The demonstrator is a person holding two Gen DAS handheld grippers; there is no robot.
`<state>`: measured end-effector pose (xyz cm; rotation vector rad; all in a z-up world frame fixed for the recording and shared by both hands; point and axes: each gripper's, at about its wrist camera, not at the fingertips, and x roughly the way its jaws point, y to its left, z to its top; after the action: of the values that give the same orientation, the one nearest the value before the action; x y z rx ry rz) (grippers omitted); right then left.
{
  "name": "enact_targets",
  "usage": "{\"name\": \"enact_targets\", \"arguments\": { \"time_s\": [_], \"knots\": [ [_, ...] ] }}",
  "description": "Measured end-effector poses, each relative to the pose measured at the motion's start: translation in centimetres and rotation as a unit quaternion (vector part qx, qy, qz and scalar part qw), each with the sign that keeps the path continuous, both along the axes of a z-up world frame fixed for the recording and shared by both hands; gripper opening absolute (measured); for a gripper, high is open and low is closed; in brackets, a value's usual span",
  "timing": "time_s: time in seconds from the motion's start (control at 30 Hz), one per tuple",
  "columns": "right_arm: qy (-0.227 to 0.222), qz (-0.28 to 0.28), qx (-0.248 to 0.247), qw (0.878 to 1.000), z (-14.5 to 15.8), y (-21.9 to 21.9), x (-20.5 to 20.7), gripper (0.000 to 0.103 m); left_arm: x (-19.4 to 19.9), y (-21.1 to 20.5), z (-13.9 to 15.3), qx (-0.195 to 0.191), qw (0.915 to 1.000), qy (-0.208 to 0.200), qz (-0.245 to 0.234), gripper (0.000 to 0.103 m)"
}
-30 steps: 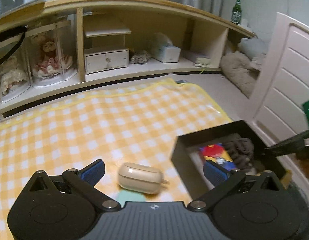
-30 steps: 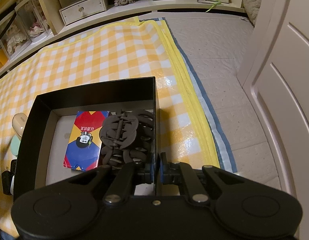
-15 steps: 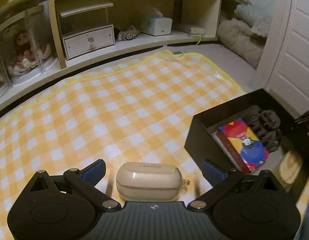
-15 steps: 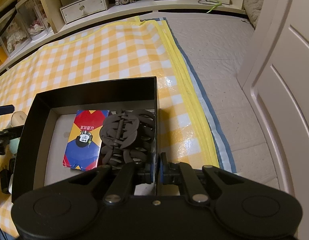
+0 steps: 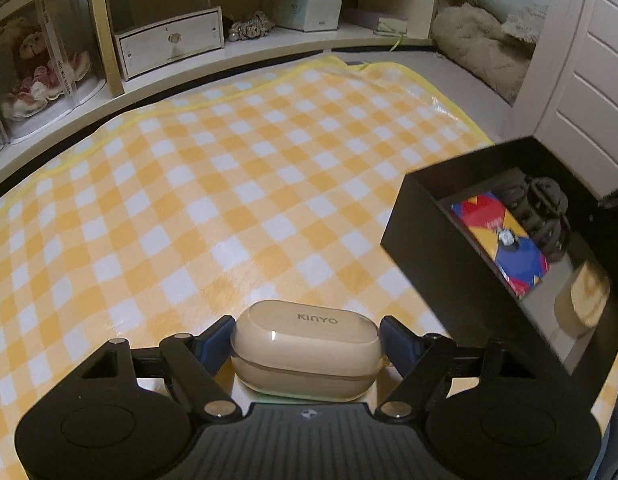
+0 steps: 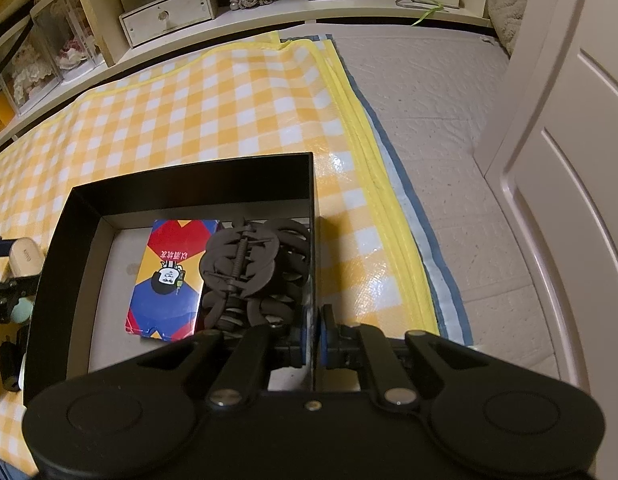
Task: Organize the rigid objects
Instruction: 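Carry the earbud case over the black box and lower it inside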
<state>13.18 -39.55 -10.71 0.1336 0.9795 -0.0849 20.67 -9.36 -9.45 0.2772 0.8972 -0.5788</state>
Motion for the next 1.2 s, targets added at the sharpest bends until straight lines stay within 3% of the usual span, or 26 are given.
{"name": "enact_targets", "arguments": {
  "time_s": [0.17, 0.3, 0.53, 0.67, 0.9, 1.2],
  "knots": [
    [0.0, 0.0, 0.002, 1.0, 0.0, 0.0, 0.1, 0.007, -0.4, 0.6, 0.1, 0.021, 0.9997, 0.007, 0.0, 0.079],
    [0.0, 0.0, 0.002, 1.0, 0.0, -0.1, 0.2, 0.007, -0.8, 0.8, 0.7, 0.016, 0.9996, -0.006, 0.024, 0.078],
    [0.0, 0.001, 0.002, 1.0, 0.0, -0.1, 0.2, 0.007, -3.5, 0.0, 5.7, -0.128, 0.9907, -0.03, 0.035, 0.078],
    [0.0, 0.001, 0.002, 1.0, 0.0, -0.1, 0.1, 0.007, -5.9, -2.2, 6.7, -0.184, 0.9821, -0.006, 0.038, 0.078],
    [0.0, 0.0, 0.003, 1.0, 0.1, -0.1, 0.2, 0.007, -9.1, -8.3, 4.4, -0.177, 0.9835, 0.023, 0.027, 0.078],
    [-0.001, 0.002, 0.003, 1.0, 0.2, -0.2, 0.2, 0.007, -9.5, -10.4, 1.7, -0.145, 0.9882, -0.006, 0.051, 0.078]
  ]
}}
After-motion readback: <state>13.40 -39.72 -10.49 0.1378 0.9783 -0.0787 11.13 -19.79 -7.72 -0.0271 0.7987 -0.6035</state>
